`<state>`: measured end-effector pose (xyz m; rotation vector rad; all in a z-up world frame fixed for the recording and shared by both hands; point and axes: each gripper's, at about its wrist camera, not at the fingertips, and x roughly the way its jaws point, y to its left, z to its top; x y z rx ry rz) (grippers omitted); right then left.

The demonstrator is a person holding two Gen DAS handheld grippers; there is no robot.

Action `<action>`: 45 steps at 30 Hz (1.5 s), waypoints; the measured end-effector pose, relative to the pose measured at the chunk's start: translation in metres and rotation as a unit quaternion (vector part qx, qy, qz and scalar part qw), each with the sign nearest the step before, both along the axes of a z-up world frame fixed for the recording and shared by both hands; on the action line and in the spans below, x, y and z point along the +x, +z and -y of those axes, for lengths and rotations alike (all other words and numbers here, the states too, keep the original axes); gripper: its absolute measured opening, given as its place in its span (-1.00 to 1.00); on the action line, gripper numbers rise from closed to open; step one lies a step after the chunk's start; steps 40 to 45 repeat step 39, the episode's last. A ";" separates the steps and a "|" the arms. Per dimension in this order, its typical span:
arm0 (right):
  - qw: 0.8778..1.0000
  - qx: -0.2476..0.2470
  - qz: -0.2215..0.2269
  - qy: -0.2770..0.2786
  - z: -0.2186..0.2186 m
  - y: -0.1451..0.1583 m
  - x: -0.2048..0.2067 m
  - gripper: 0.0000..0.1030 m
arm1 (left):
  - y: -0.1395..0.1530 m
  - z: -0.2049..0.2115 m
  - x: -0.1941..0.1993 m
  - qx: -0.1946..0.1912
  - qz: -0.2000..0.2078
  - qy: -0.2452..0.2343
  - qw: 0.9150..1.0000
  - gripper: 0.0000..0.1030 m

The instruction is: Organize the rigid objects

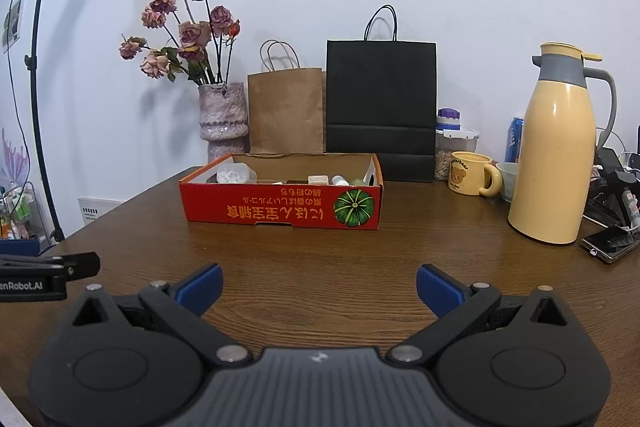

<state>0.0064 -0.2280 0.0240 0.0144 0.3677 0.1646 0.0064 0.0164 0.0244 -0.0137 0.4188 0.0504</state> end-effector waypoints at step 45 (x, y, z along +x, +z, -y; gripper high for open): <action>1.000 0.000 -0.006 -0.001 0.000 -0.002 0.005 1.00 | -0.001 0.001 -0.001 0.005 0.002 -0.010 1.000 1.00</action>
